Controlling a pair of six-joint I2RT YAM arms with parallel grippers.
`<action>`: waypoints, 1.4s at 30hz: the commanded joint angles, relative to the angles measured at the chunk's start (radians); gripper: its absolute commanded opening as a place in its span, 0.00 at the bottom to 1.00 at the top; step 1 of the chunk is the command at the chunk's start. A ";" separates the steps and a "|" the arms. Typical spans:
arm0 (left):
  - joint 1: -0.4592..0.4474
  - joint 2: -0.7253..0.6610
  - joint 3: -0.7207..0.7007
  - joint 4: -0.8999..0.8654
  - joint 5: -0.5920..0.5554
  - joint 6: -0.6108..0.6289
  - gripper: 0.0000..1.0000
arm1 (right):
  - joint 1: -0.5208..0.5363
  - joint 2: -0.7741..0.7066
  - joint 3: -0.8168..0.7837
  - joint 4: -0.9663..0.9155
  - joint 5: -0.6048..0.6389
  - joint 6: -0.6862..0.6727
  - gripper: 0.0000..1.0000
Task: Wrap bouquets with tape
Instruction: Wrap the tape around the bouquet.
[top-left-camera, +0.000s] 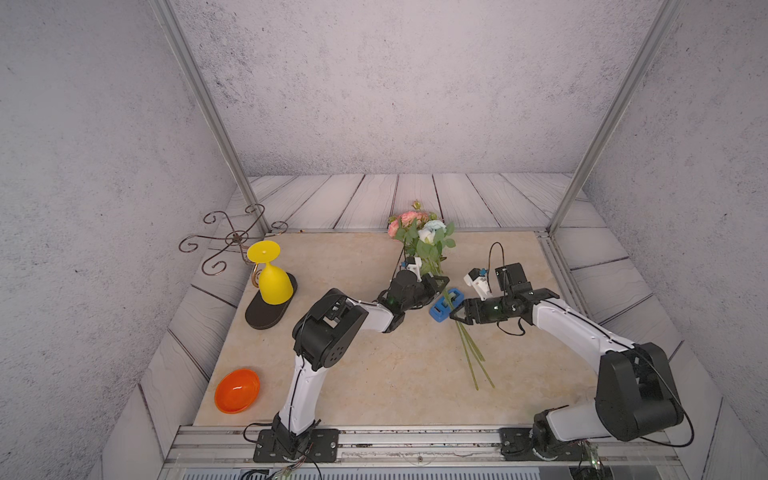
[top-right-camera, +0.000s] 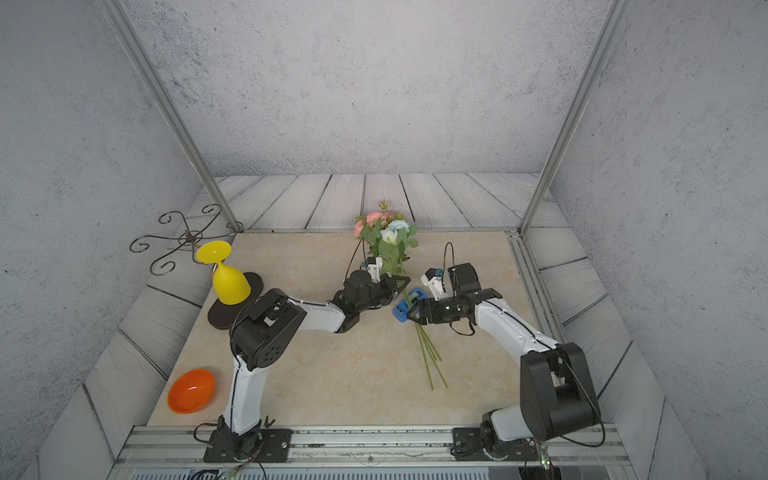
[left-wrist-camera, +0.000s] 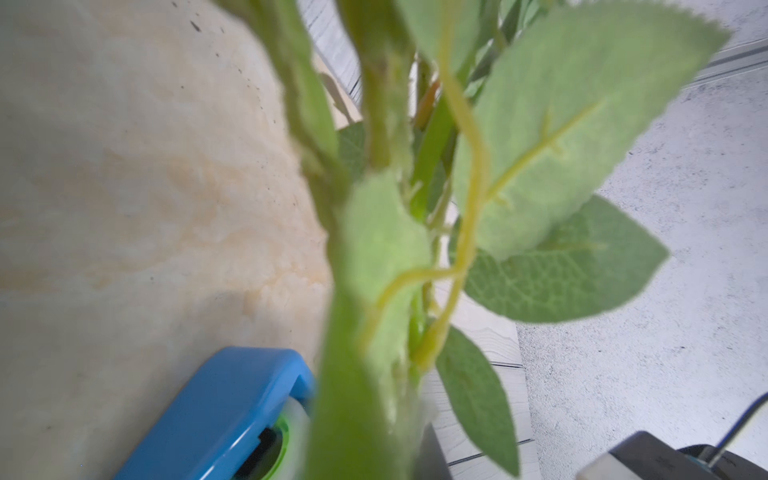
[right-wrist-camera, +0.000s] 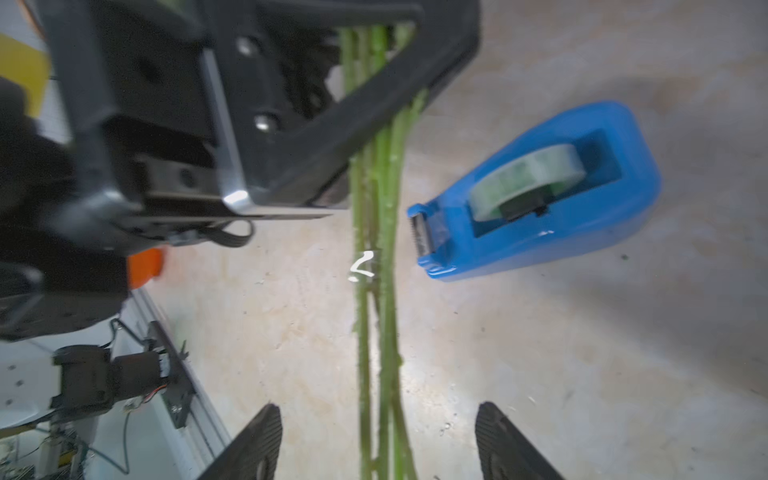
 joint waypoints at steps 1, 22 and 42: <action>-0.001 0.018 -0.008 0.181 0.032 0.041 0.00 | 0.005 0.016 -0.002 0.018 -0.143 0.019 0.75; -0.002 0.031 -0.048 0.294 0.019 0.025 0.00 | -0.024 0.284 0.005 0.309 -0.269 0.099 0.57; -0.005 0.006 -0.082 0.213 0.035 0.079 0.31 | 0.015 0.175 0.130 -0.095 0.126 -0.108 0.00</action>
